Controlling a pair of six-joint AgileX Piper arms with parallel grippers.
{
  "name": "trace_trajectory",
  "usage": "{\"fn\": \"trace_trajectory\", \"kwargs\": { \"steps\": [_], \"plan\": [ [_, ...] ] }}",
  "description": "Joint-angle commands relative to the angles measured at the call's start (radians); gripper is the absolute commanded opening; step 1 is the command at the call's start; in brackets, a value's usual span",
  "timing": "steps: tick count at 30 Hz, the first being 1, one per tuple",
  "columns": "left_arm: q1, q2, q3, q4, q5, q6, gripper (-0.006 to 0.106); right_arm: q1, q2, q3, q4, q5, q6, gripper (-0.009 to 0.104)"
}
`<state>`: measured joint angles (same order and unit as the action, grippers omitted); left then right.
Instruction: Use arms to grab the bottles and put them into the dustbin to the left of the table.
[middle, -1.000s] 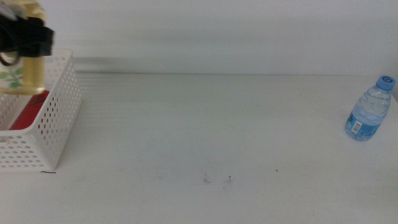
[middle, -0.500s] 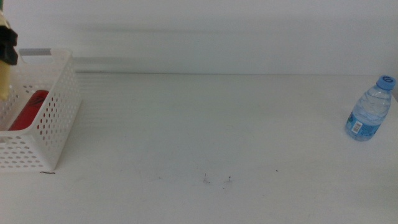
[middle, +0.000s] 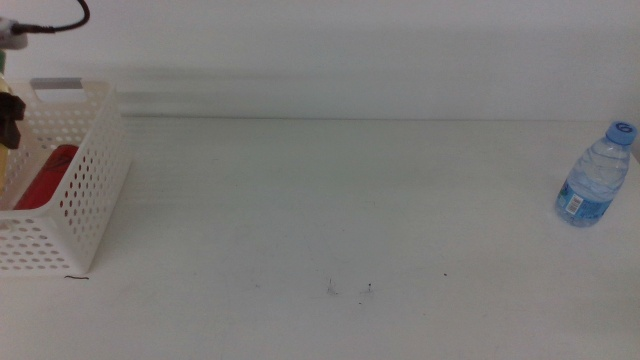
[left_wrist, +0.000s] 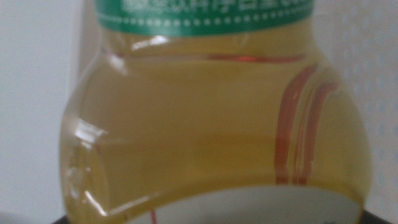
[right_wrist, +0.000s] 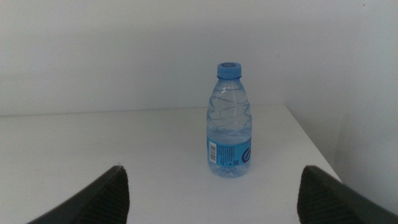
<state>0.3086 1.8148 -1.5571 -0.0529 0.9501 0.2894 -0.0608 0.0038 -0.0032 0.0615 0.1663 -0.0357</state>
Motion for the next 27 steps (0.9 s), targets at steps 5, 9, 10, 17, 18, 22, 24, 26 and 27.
{"fn": "trace_trajectory", "kwargs": {
  "steps": [5, 9, 10, 17, 18, 22, 24, 26, 27],
  "plan": [
    [0.003, 0.036, -0.022, 0.013, -0.091, 0.002, 0.014, 0.001, -0.004, 0.003, -0.005, -0.008, -0.007, 0.093],
    [0.003, 0.053, -0.022, 0.019, -0.121, 0.0, 0.014, 0.001, -0.004, 0.003, -0.005, -0.008, -0.007, 0.093],
    [0.003, 0.053, -0.022, 0.022, -0.121, 0.0, 0.016, 0.001, -0.004, 0.003, -0.005, -0.008, -0.007, 0.093],
    [0.0, 0.056, -0.022, 0.03, -0.119, 0.001, 0.083, 0.001, -0.004, 0.003, -0.005, -0.008, -0.007, 0.093],
    [0.0, 0.056, -0.022, 0.03, -0.117, 0.001, 0.09, 0.001, -0.004, 0.003, -0.005, -0.008, -0.007, 0.093],
    [-0.005, 0.054, -0.022, 0.027, -0.098, 0.001, 0.094, 0.001, -0.004, 0.003, -0.005, -0.008, -0.007, 0.093],
    [-0.014, 0.045, -0.022, 0.027, -0.093, 0.001, 0.094, 0.001, -0.004, 0.003, -0.005, -0.008, -0.007, 0.093],
    [-0.03, 0.022, -0.022, 0.017, -0.083, -0.003, 0.094, 0.001, -0.004, 0.003, -0.005, -0.008, -0.007, 0.093],
    [-0.036, 0.01, -0.022, 0.015, -0.08, -0.01, 0.094, 0.001, -0.004, 0.003, -0.005, -0.008, -0.007, 0.093]
  ]
}}
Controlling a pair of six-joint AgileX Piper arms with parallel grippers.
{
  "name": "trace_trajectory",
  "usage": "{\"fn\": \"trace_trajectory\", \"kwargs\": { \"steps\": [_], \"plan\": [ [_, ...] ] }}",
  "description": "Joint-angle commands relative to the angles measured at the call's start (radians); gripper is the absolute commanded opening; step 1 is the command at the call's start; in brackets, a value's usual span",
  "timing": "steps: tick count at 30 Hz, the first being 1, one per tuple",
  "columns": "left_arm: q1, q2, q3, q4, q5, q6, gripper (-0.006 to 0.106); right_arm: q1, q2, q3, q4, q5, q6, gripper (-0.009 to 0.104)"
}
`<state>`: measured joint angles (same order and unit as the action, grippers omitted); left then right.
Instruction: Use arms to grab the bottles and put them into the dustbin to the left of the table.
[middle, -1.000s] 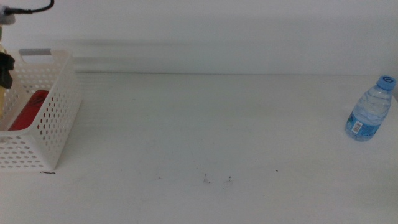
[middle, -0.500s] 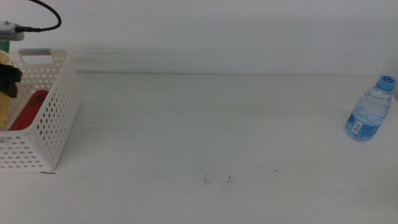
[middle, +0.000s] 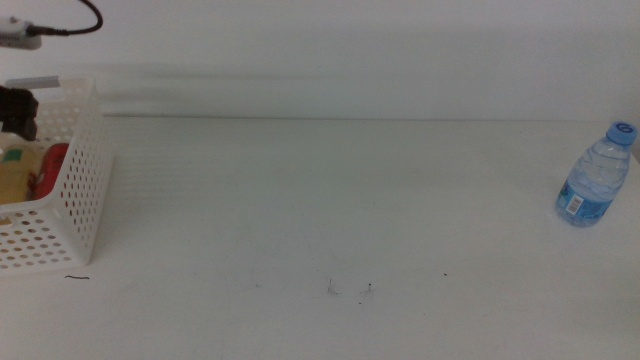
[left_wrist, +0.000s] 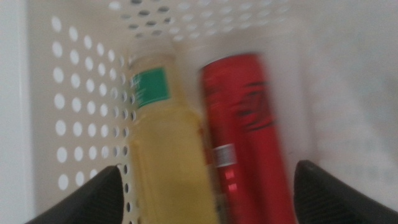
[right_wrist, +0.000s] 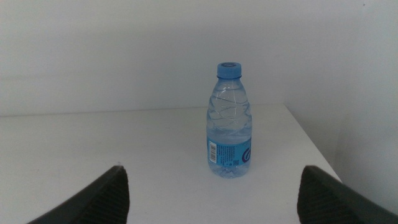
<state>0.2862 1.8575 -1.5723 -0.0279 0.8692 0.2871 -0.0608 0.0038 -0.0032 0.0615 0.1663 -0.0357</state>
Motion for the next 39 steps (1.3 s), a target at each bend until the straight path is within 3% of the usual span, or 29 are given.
{"fn": "trace_trajectory", "kwargs": {
  "steps": [1, 12, 18, 22, 27, 34, 39],
  "plan": [
    [-0.023, -0.047, -0.007, -0.016, 0.003, -0.016, 0.094, 0.001, -0.004, 0.003, -0.005, -0.008, -0.007, 0.093],
    [-0.248, -0.272, 0.045, -0.055, -0.017, -0.026, 0.094, 0.001, -0.004, 0.003, -0.005, -0.008, -0.007, 0.093],
    [-0.387, -0.473, 0.193, -0.065, -0.158, -0.002, 0.094, 0.001, -0.004, 0.003, -0.005, -0.008, -0.007, 0.093],
    [-0.478, -0.616, 0.318, -0.127, -0.256, 0.07, 0.094, 0.001, -0.004, 0.003, -0.005, -0.008, -0.007, 0.093],
    [-0.557, -0.742, 0.425, -0.307, -0.289, 0.2, 0.094, 0.001, -0.004, 0.003, -0.005, -0.008, -0.007, 0.093],
    [-0.587, -0.849, 0.555, -0.663, -0.218, 0.524, 0.094, 0.001, -0.004, 0.003, -0.005, -0.008, -0.007, 0.093],
    [-0.587, -0.911, 0.64, -0.802, -0.178, 0.658, 0.094, 0.001, -0.004, 0.003, -0.005, -0.008, -0.007, 0.093]
  ]
}}
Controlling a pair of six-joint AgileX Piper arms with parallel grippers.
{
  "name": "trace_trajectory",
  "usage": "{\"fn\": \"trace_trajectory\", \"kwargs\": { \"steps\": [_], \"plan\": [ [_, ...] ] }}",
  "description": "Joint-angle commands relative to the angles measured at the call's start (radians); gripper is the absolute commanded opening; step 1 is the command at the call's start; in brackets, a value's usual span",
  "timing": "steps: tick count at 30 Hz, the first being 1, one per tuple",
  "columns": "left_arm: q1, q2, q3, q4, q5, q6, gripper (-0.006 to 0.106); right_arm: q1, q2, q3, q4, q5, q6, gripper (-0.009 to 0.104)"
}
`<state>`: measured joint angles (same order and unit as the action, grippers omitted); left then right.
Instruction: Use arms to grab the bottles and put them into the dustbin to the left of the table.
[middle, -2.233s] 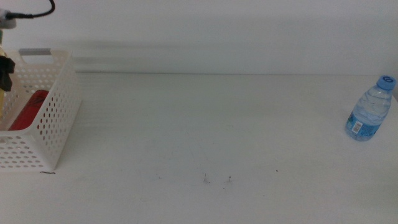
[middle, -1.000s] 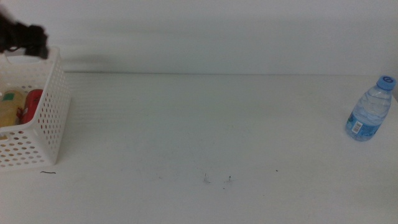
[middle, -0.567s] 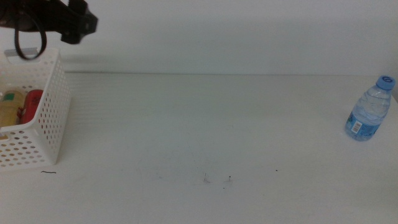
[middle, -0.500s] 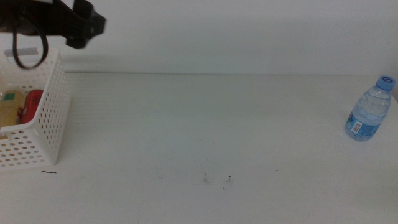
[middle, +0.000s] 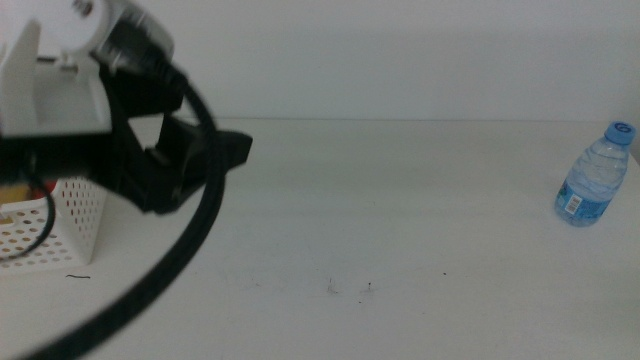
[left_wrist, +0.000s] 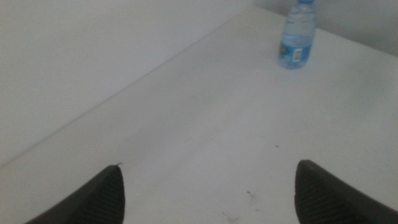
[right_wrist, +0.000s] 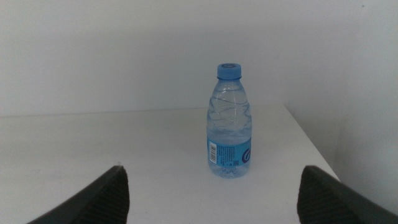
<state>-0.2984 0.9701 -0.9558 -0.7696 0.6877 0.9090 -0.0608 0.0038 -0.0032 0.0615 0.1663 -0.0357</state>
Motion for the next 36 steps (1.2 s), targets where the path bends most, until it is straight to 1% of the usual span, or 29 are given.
{"fn": "trace_trajectory", "kwargs": {
  "steps": [1, 9, 13, 14, 15, 17, 18, 19, 20, 22, 24, 25, 27, 36],
  "plan": [
    [-0.002, -0.037, 0.043, -0.067, -0.006, 0.034, 0.094, 0.001, -0.004, 0.003, -0.005, -0.008, -0.007, 0.093],
    [-0.002, -0.09, 0.067, -0.061, -0.057, 0.032, 0.094, 0.001, -0.004, 0.003, -0.005, -0.008, -0.007, 0.093],
    [-0.002, -0.113, 0.049, -0.051, -0.016, 0.032, 0.094, 0.001, -0.004, 0.003, -0.005, -0.008, -0.007, 0.093],
    [-0.002, -0.118, 0.042, -0.025, -0.003, 0.006, 0.094, 0.001, -0.004, 0.003, -0.005, -0.008, -0.007, 0.093],
    [-0.002, -0.12, 0.038, 0.032, -0.004, -0.056, 0.094, 0.001, -0.004, 0.003, -0.005, -0.008, -0.007, 0.093],
    [-0.019, -0.137, 0.037, 0.215, -0.006, -0.316, 0.094, 0.001, -0.004, 0.003, -0.005, -0.008, -0.007, 0.093],
    [-0.034, -0.145, 0.037, 0.274, -0.008, -0.427, 0.094, 0.001, -0.004, 0.003, -0.005, -0.008, -0.007, 0.093],
    [-0.077, -0.156, 0.037, 0.376, -0.014, -0.502, 0.094, 0.001, -0.004, 0.003, -0.005, -0.008, -0.007, 0.093],
    [-0.123, -0.171, 0.037, 0.437, -0.027, -0.541, 0.094, 0.001, -0.004, 0.003, -0.005, -0.008, -0.007, 0.093],
    [-0.226, -0.203, 0.037, 0.543, -0.071, -0.598, 0.094, 0.001, -0.004, 0.003, -0.005, -0.008, -0.007, 0.093],
    [-0.331, -0.225, 0.037, 0.623, -0.117, -0.669, 0.094, 0.001, -0.004, 0.003, -0.005, -0.008, -0.007, 0.093],
    [-0.369, -0.231, 0.037, 0.647, -0.138, -0.701, 0.094, 0.001, -0.004, 0.003, -0.005, -0.008, -0.007, 0.093],
    [-0.406, -0.24, 0.037, 0.659, -0.173, -0.703, 0.094, 0.001, -0.004, 0.003, -0.005, -0.008, -0.007, 0.093],
    [-0.409, -0.247, 0.037, 0.656, -0.193, -0.698, 0.094, 0.001, -0.004, 0.003, -0.005, -0.008, -0.007, 0.093]
  ]
}}
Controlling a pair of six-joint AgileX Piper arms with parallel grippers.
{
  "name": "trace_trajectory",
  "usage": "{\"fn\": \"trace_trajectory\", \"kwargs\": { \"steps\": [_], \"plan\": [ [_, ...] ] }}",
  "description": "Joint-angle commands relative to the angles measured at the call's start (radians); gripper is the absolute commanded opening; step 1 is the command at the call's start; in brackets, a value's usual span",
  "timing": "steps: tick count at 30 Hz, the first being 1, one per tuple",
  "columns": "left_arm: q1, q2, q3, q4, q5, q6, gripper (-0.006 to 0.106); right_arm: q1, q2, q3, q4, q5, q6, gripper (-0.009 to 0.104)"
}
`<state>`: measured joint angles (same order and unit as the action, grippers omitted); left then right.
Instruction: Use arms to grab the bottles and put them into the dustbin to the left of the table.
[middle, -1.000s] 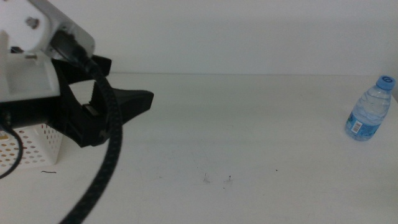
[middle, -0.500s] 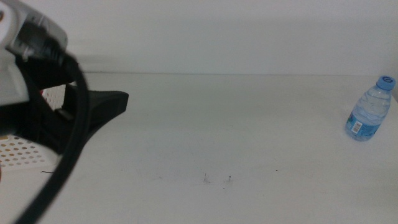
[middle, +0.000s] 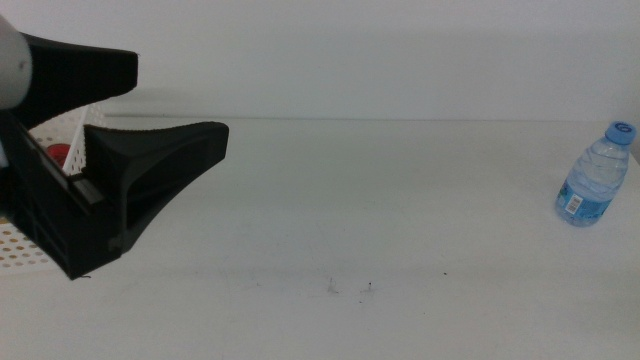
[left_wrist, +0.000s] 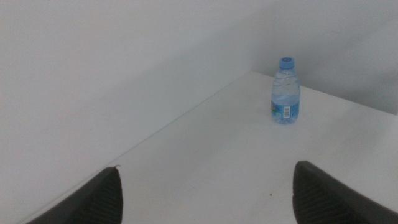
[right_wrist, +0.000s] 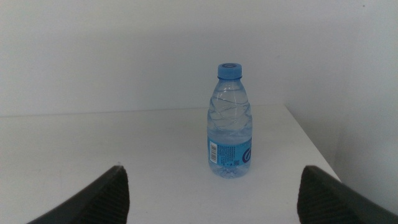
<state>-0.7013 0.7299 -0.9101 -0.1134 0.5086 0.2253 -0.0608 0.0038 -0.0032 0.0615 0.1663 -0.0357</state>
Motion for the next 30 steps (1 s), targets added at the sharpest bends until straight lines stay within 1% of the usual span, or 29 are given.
{"fn": "trace_trajectory", "kwargs": {
  "steps": [1, 6, 8, 17, 22, 23, 30],
  "plan": [
    [-0.006, -0.008, -0.009, 0.0, -0.014, -0.016, 0.094, 0.001, -0.004, 0.003, -0.005, -0.008, -0.007, 0.093],
    [-0.006, -0.008, -0.009, 0.0, -0.026, -0.016, 0.094, 0.001, -0.004, 0.003, -0.005, -0.008, -0.007, 0.093],
    [-0.006, -0.008, -0.009, -0.007, -0.011, -0.048, 0.094, 0.001, -0.004, 0.003, -0.005, -0.008, -0.007, 0.093],
    [-0.006, -0.008, -0.009, -0.007, 0.062, -0.049, 0.094, 0.001, -0.004, 0.003, -0.005, -0.008, -0.007, 0.093],
    [-0.006, -0.008, -0.009, -0.007, 0.06, -0.047, 0.094, 0.001, -0.004, 0.003, -0.005, -0.008, -0.007, 0.093],
    [-0.006, -0.008, -0.009, -0.007, 0.055, -0.047, 0.094, 0.001, -0.004, 0.003, 0.012, -0.021, 0.009, 0.093],
    [-0.006, -0.008, -0.009, -0.007, 0.055, -0.047, 0.094, 0.001, -0.004, 0.003, -0.096, -0.025, 0.009, 0.093]
  ]
}}
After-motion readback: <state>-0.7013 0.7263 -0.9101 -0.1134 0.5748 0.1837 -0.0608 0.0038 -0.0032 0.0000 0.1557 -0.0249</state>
